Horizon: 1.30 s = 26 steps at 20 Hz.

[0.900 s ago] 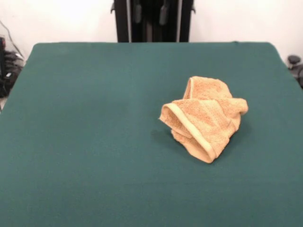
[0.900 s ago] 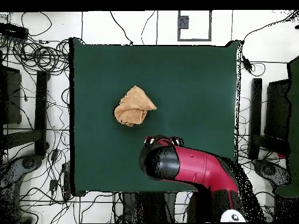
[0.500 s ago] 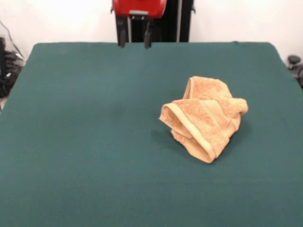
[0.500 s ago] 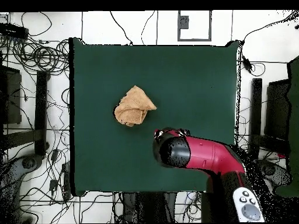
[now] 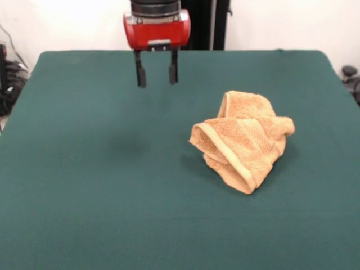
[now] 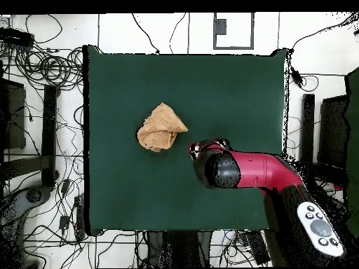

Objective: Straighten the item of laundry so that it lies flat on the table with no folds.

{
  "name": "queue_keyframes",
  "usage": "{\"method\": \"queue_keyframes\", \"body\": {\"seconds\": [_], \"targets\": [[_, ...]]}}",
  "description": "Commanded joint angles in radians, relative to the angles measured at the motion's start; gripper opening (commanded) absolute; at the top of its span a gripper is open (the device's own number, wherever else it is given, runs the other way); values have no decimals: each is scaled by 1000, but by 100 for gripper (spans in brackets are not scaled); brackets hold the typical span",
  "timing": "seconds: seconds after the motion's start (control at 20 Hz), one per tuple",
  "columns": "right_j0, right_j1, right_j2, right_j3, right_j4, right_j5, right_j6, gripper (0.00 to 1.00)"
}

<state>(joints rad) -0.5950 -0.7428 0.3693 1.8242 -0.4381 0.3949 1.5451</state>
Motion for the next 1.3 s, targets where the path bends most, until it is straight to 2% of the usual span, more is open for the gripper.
{"method": "queue_keyframes", "body": {"seconds": [0.05,0.2,0.4,0.65,0.85,1.05,1.3], "targets": [[-48,67,320,-78,-126,66,-475,100],[-72,104,378,-120,-181,189,-587,100],[-126,172,485,-163,-202,330,-783,100],[-119,208,500,-223,-212,439,-893,100],[-132,299,544,-296,-188,512,-1043,100],[-122,336,563,-367,-167,564,-1120,100],[-101,365,575,-404,-151,597,-1153,100]]}}
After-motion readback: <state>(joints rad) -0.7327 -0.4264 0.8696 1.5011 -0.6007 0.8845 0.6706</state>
